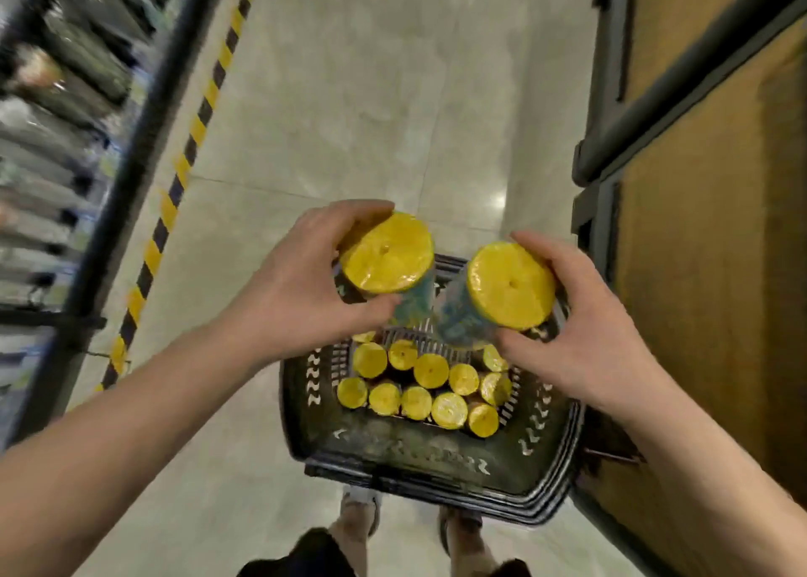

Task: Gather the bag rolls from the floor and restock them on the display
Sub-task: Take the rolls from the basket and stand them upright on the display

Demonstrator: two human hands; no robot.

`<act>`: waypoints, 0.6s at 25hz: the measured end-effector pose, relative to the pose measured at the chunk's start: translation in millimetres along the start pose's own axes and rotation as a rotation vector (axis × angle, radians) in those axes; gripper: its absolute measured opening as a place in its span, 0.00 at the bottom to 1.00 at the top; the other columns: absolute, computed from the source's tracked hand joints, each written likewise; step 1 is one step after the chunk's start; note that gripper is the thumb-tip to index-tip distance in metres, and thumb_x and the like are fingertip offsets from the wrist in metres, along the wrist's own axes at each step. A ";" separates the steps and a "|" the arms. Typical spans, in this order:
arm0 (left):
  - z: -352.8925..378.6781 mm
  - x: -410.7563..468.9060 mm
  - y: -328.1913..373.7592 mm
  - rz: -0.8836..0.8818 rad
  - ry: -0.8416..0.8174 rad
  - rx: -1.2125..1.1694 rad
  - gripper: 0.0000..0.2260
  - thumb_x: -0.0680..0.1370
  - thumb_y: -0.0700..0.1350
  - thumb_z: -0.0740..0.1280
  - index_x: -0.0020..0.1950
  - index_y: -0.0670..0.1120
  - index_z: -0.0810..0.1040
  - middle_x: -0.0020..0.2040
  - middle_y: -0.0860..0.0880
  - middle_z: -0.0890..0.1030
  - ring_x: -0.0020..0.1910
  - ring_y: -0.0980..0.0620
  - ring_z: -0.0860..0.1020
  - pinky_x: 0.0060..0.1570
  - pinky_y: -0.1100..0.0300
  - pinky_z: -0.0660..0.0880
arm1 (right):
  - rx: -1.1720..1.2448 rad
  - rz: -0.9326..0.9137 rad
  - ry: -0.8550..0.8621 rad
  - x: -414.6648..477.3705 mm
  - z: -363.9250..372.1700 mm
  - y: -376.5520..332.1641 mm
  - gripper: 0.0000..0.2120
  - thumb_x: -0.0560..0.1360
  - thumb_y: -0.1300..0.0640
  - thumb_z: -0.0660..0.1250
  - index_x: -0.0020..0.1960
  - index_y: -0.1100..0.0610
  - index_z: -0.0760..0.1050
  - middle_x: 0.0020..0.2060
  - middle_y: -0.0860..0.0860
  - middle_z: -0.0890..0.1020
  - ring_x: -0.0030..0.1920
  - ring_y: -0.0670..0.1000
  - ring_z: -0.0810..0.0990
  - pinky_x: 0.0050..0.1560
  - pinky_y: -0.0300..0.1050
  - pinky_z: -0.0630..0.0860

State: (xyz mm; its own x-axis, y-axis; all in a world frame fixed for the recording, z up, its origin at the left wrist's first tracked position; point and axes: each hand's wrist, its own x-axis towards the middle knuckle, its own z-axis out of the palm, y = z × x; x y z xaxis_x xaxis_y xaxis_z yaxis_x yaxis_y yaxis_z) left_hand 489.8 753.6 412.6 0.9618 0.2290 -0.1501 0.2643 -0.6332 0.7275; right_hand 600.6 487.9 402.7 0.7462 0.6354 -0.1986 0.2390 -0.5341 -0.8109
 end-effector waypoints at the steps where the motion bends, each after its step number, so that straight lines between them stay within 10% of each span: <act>1: -30.2 -4.6 33.8 0.037 0.024 -0.038 0.35 0.66 0.54 0.77 0.72 0.57 0.71 0.65 0.61 0.75 0.65 0.57 0.74 0.65 0.58 0.73 | 0.040 -0.017 0.050 -12.5 -23.7 -34.6 0.42 0.66 0.53 0.80 0.73 0.38 0.64 0.65 0.39 0.72 0.65 0.38 0.72 0.62 0.32 0.69; 15: -251.4 -49.2 394.0 0.500 0.112 -0.502 0.30 0.65 0.60 0.75 0.67 0.59 0.75 0.59 0.56 0.82 0.60 0.54 0.80 0.61 0.50 0.78 | 0.452 -0.450 0.621 -151.1 -268.0 -344.8 0.34 0.67 0.46 0.74 0.72 0.48 0.72 0.62 0.48 0.81 0.64 0.51 0.79 0.66 0.59 0.76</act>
State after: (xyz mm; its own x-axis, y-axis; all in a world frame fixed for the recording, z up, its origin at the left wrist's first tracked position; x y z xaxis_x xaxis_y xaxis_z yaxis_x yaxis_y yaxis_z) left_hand 528.6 678.7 874.9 0.9388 0.0925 0.3317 -0.2967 -0.2714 0.9156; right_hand 572.0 426.7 859.8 0.8743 0.2449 0.4191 0.4209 0.0476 -0.9059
